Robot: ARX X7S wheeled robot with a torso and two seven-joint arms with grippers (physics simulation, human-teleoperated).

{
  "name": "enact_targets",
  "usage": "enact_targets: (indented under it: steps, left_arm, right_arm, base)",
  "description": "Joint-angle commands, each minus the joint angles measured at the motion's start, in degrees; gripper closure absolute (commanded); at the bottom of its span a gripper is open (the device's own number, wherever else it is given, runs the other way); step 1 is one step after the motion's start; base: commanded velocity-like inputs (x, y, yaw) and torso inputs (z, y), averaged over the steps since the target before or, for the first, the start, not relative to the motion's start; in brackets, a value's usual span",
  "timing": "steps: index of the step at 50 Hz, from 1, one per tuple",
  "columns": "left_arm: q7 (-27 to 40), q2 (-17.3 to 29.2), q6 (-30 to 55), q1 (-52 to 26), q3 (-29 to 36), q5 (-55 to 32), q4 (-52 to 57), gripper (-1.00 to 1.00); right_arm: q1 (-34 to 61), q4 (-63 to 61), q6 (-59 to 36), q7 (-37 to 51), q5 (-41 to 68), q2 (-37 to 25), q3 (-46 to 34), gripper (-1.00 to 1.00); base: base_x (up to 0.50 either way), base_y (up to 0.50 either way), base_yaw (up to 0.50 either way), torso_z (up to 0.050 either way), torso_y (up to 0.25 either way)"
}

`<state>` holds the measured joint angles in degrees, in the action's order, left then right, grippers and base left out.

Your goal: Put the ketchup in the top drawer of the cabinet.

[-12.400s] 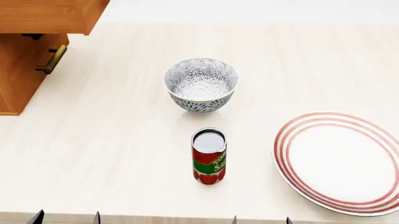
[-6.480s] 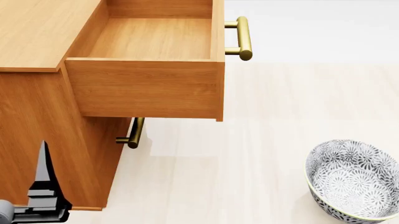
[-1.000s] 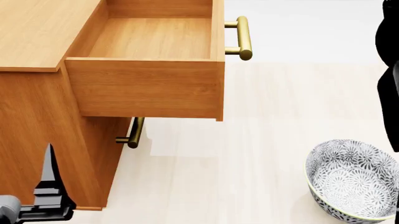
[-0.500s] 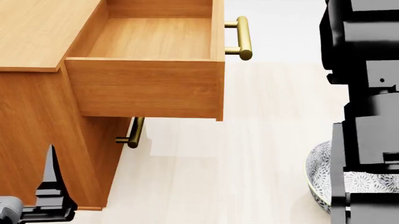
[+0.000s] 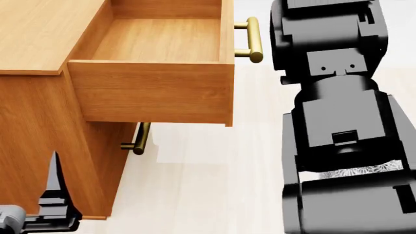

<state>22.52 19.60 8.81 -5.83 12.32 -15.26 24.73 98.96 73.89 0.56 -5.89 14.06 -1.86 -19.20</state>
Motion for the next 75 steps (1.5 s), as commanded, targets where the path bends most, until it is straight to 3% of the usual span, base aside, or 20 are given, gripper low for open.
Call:
enact_targets:
  steps: [1,16,23,40,50,75]
  left_arm:
    - [0.05,-0.1,-0.17,-0.34,0.31,-0.14,-0.51,-1.0]
    - [0.25,0.3,0.68,-0.58,0.9,-0.17,0.38,-1.0]
    - [0.38,0.16,0.92,-1.08,1.25,-0.16,0.42,-1.0]
    - [0.53,0.51,0.3,-0.54,0.99,-0.6,0.19,-1.0]
    - [0.63,0.59,0.3,-0.61,1.26,-0.6,0.06,-1.0]
    - [0.96,0.99,-0.01,-0.35,1.52,-0.73,0.19,-1.0]
  right_arm:
    - [0.36,1.09,-0.11,3.17,13.09,1.85,-18.65,1.0]
    - [2.9,0.69,-0.48,2.65,51.37,1.86,-56.52,1.0]
    - [3.9,-0.8,-1.65,-0.34,59.19,1.86,-64.76,1.0]
    - [4.93,-3.43,-6.76,-11.95,64.14,1.86,-68.03,1.0]
    - [4.92,-3.56,-14.01,-13.5,64.94,1.86,-68.74,1.0]
    - [4.22,-2.95,-16.76,-16.22,68.15,1.86,-68.29,1.0]
  base:
    - [0.0,0.0,0.0,0.0,0.0]
    - [0.0,0.0,0.0,0.0,0.001]
    - [0.0,0.0,0.0,0.0,0.0]
    - [0.0,0.0,0.0,0.0,0.0]
    - [0.0,0.0,0.0,0.0,0.001]
    - [0.0,0.0,0.0,0.0,0.0]
